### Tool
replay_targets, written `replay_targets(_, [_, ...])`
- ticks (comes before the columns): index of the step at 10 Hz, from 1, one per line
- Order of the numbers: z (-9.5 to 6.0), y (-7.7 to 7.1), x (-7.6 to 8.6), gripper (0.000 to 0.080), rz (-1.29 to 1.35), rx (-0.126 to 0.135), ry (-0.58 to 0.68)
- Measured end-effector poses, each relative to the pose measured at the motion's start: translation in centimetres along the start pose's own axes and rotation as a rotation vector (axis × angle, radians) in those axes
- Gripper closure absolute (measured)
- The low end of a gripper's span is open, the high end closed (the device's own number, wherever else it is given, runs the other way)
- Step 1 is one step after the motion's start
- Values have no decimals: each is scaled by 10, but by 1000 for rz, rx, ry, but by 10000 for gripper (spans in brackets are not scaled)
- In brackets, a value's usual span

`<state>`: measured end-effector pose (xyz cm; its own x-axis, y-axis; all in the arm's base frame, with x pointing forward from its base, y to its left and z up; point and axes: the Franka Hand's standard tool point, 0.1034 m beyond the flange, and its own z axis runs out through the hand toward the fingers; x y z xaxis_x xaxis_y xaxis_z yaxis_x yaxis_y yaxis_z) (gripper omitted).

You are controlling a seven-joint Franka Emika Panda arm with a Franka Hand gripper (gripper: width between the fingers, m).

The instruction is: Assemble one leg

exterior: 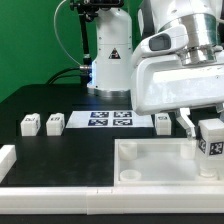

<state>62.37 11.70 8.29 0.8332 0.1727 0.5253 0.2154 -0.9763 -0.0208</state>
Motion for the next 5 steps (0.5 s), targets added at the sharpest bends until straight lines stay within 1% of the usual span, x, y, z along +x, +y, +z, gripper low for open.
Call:
replay_targets(1, [3, 1, -3, 508, 1, -4, 9])
replay_targets(4, [3, 1, -2, 503, -1, -4, 10])
replay_targets(5, [3, 1, -2, 317, -1, -4, 10])
